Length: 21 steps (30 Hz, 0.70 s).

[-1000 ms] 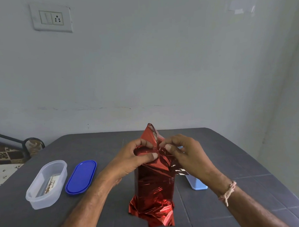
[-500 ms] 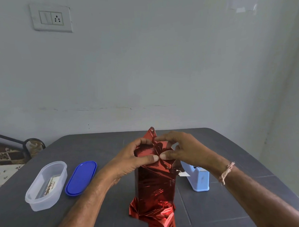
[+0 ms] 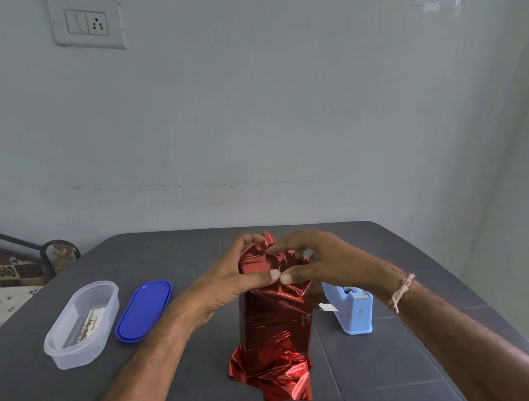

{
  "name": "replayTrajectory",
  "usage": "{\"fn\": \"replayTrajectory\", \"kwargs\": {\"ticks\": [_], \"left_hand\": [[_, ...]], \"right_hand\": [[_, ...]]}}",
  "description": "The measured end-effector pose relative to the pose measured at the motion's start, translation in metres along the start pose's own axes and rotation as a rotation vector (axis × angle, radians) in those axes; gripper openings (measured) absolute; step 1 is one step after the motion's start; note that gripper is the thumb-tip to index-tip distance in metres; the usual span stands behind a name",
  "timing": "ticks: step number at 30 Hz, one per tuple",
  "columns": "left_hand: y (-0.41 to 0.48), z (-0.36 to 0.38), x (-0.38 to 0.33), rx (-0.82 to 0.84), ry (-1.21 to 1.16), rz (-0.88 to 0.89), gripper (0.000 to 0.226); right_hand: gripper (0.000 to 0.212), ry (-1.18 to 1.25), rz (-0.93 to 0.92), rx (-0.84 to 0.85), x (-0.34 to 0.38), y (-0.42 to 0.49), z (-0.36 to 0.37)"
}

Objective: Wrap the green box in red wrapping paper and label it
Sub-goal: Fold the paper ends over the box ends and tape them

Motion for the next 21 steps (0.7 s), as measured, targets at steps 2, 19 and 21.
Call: {"fn": "replayTrajectory", "kwargs": {"ticks": [2,19,21], "left_hand": [[-0.001,0.000,-0.001,-0.001,-0.003,-0.001,0.068],[0.007,0.002,-0.001,0.016,0.112,-0.028,0.055],[0.006,0.003,-0.002,0.020,0.131,-0.026,0.058]], "right_hand": [[0.053,-0.010,-0.010,0.005,0.000,0.002,0.000],[0.075,-0.036,-0.065,-0.166,0.013,-0.009,0.000],[0.077,-0.063,-0.087,-0.193,0.013,-0.014,0.003]]}}
Point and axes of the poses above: each hand's wrist, its own y-axis towards the middle knuckle, its own z-axis out of the palm, x = y × z, the point moved 6 cm from there along y, towards the middle knuckle, and after that the axes turned 2 degrees about x, right-handed, at the moved point
